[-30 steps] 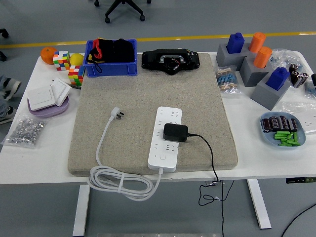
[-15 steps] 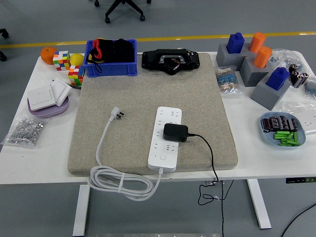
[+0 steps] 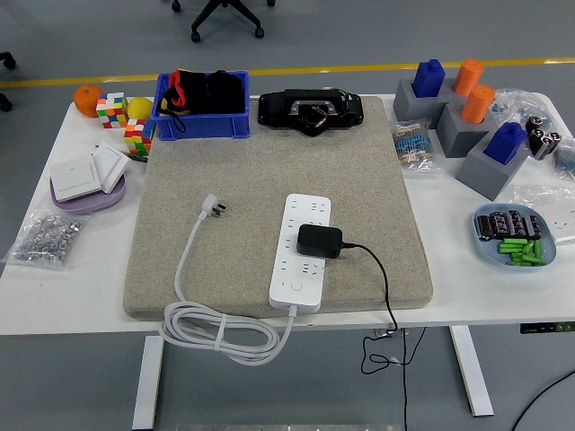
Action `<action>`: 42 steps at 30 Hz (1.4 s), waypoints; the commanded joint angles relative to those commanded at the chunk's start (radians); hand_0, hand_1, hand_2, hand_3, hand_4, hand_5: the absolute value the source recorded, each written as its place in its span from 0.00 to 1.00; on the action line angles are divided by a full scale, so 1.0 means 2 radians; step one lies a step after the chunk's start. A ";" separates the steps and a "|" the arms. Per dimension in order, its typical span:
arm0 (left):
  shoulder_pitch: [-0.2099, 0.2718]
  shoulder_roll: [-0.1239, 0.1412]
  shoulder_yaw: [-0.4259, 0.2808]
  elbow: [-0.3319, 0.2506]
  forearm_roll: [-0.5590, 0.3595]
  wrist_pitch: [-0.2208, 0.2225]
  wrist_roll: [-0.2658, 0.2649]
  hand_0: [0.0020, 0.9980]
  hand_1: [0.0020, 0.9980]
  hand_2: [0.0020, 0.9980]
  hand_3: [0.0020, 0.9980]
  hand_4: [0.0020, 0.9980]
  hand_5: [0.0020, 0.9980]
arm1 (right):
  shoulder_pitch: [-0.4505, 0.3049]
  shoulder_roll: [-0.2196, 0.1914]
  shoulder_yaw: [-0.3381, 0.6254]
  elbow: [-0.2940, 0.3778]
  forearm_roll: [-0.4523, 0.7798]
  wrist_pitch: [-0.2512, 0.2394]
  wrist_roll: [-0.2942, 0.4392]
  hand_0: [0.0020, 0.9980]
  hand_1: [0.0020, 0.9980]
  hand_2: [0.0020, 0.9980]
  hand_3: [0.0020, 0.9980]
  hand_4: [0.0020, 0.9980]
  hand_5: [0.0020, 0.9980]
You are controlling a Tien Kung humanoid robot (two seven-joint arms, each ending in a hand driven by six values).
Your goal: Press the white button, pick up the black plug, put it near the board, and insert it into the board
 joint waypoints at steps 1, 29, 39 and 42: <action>0.000 0.000 0.000 0.000 0.000 0.000 0.000 0.71 0.66 0.59 0.68 0.65 0.29 | 0.000 0.000 0.000 0.000 0.000 0.000 0.001 0.00 0.00 0.00 0.00 0.98 0.69; -0.002 0.000 -0.002 0.000 0.000 0.000 -0.001 0.71 0.66 0.59 0.68 0.65 0.29 | 0.000 0.003 0.004 0.000 -0.018 0.051 -0.073 1.00 0.96 0.95 0.96 1.00 0.74; -0.002 0.000 -0.003 0.000 0.000 0.001 -0.001 0.71 0.66 0.59 0.68 0.65 0.29 | -0.001 0.004 0.002 -0.001 -0.016 0.067 -0.095 1.00 1.00 1.00 1.00 1.00 1.00; -0.002 0.000 -0.003 0.000 0.000 0.000 -0.001 0.71 0.66 0.59 0.68 0.65 0.29 | -0.001 0.004 0.003 0.001 -0.019 0.062 -0.090 1.00 1.00 1.00 1.00 1.00 1.00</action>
